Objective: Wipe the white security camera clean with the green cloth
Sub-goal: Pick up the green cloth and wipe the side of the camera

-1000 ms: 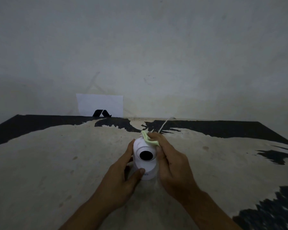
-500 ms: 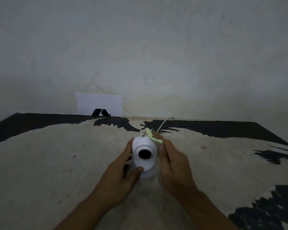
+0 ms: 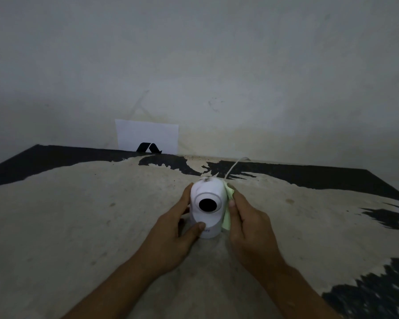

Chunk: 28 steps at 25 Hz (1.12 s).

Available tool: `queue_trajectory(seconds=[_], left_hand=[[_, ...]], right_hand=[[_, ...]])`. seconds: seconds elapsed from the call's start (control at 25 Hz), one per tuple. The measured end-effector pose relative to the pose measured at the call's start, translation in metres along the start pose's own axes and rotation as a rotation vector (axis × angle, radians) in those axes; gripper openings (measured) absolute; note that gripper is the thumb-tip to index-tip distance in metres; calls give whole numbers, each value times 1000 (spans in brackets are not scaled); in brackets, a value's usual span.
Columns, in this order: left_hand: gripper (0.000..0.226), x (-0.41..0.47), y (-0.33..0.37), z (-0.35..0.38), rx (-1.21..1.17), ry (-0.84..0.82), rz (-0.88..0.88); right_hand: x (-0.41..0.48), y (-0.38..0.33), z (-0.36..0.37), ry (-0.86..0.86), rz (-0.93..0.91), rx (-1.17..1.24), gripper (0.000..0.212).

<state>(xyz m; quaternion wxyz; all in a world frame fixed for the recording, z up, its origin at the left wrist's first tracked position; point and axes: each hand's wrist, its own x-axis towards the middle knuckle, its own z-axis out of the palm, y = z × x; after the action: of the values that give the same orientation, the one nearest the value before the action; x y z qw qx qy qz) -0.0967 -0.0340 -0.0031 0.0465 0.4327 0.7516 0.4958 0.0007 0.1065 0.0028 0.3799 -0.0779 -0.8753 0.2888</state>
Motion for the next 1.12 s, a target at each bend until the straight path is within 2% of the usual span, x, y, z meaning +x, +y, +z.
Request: queue_trajectory(seconds=[0.12,0.28,0.4,0.6,0.8,1.04,1.12], left_hand=[[75,1,-1,0,18,0,-9],[75,1,1,1,15,1,-9],[75,-1,3,2,5,12,-2],[76,-1,3,2,10,11,-14],[75,-1,5,2,4,11,-23],[76,0,5,2,35,5,-28],[76,0,6,3,32,5,-36]], right_hand=[[-1,-1,1,-2,17,23,45],[-1,-6,1,20,-71,24,48],[-2,-7,1,3,-18,-8,50],[-2,-10,5,46,-181,-95,51],[-3,1,3,16,-36,-179,51],[-3,-4,7,58,-181,-108,48],[-2,-2,7,75,-104,-45,45]])
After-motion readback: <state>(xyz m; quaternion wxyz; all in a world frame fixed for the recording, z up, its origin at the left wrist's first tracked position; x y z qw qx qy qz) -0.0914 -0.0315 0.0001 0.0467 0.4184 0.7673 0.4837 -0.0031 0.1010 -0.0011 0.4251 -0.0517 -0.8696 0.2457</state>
